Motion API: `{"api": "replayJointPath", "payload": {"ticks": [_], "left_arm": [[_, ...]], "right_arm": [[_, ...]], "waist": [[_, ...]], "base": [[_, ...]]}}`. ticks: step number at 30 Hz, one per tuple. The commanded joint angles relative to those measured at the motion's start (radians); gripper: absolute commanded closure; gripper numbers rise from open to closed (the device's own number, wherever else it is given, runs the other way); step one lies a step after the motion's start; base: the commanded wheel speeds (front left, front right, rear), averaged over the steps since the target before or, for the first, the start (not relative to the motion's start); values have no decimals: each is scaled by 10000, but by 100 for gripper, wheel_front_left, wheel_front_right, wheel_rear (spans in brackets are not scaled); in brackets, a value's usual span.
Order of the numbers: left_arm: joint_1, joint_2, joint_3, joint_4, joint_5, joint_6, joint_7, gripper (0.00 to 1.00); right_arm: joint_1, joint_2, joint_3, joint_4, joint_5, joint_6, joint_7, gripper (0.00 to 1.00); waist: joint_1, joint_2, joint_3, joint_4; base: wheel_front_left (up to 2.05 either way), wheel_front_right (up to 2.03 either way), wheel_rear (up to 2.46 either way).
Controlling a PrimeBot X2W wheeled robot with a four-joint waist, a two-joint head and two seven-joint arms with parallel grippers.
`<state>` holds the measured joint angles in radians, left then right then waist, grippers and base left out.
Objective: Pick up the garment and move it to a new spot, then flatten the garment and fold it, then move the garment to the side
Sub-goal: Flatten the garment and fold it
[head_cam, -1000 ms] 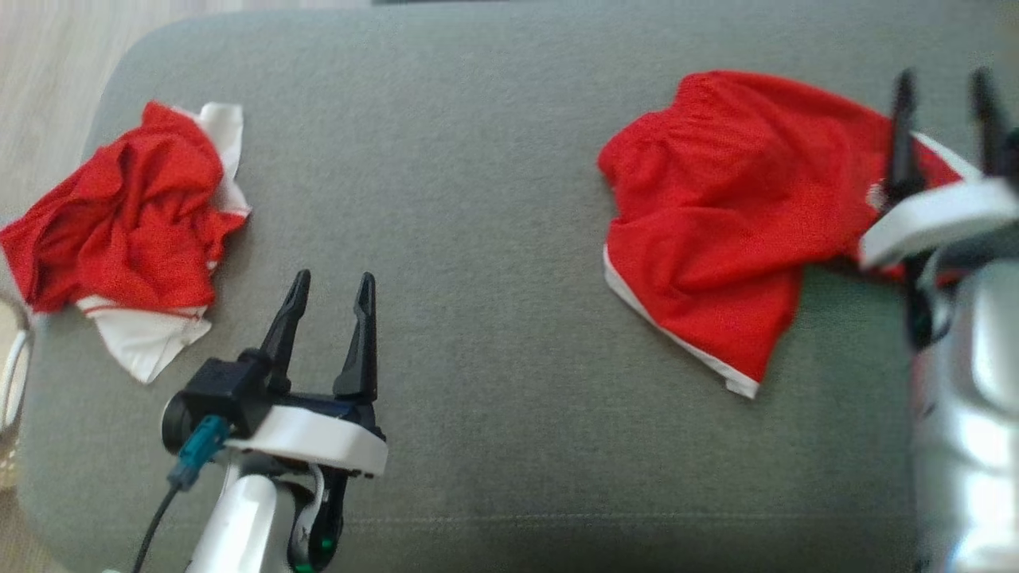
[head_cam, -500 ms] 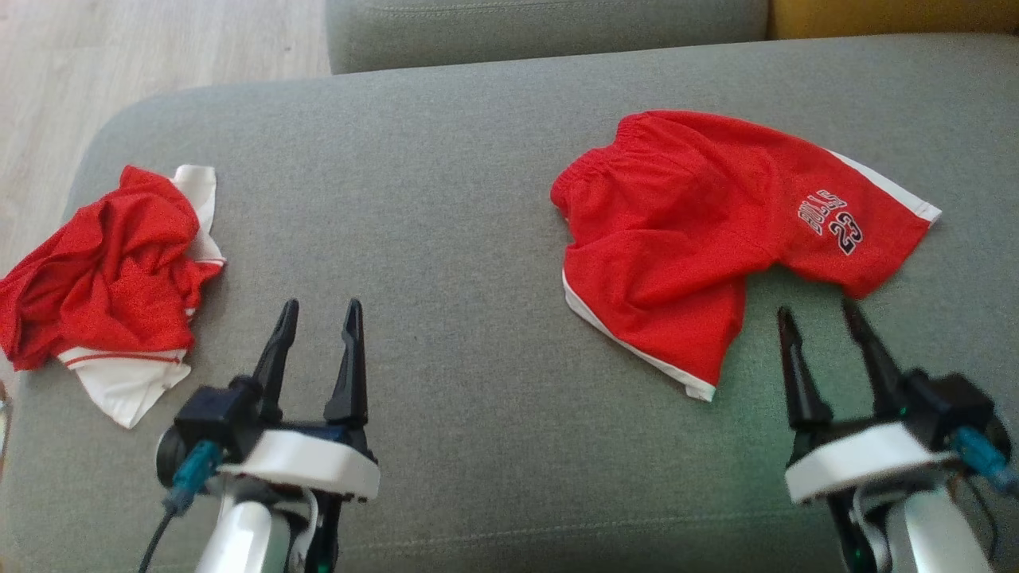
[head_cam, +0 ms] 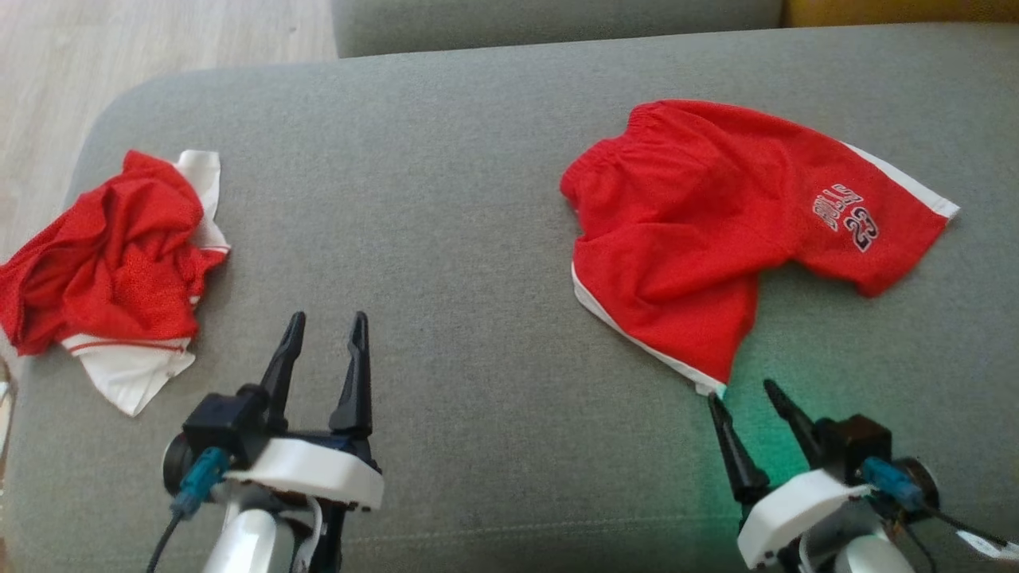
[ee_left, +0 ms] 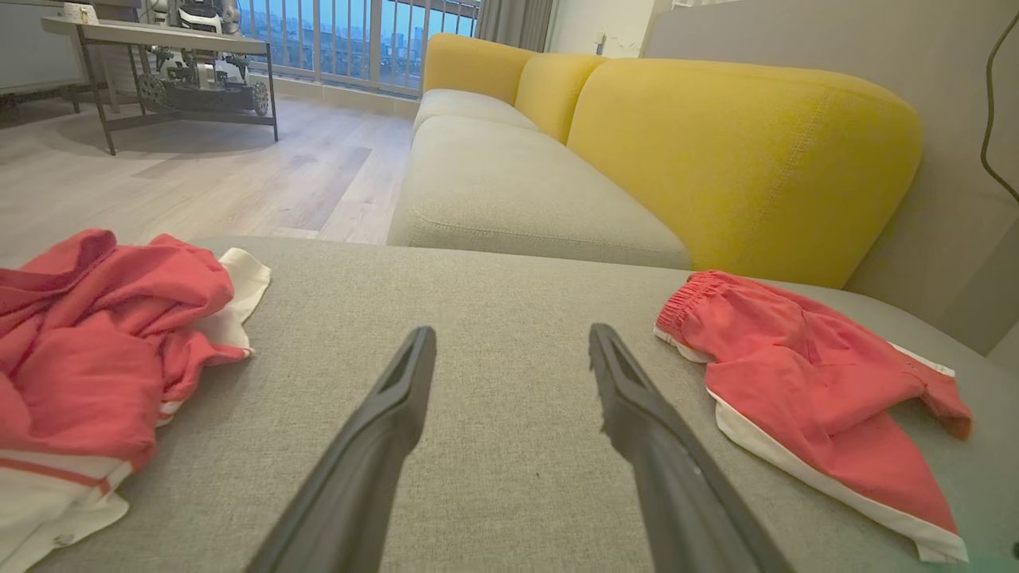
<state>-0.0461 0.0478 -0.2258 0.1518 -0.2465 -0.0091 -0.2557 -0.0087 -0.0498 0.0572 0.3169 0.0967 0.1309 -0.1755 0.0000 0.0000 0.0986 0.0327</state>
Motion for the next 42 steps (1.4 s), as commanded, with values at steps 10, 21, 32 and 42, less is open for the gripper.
{"api": "replayJointPath", "payload": {"ticks": [10, 21, 32, 42], "left_arm": [[-667, 24, 193, -242, 30, -68, -61, 0], [-697, 24, 284, -238, 105, -117, -61, 0], [-477, 24, 211, -167, -62, -55, -61, 0], [-298, 24, -242, -121, -259, 97, -61, 0]], "right_arm": [[-1199, -5, 170, 1735, 142, -2, -251, 0], [-1949, -5, -134, 3003, -530, -2, -573, 100], [-1477, -46, -2187, 824, -4299, -2, -95, 100], [-18, -100, -3175, -1371, -5337, -2, 2010, 100]], "waist": [[0, 0, 435, 506], [0, 0, 557, 561], [0, 0, -93, -69], [0, 0, -416, -301]], "base": [[0, 0, 0], [0, 0, 0], [0, 0, 0], [0, 0, 0]]}}
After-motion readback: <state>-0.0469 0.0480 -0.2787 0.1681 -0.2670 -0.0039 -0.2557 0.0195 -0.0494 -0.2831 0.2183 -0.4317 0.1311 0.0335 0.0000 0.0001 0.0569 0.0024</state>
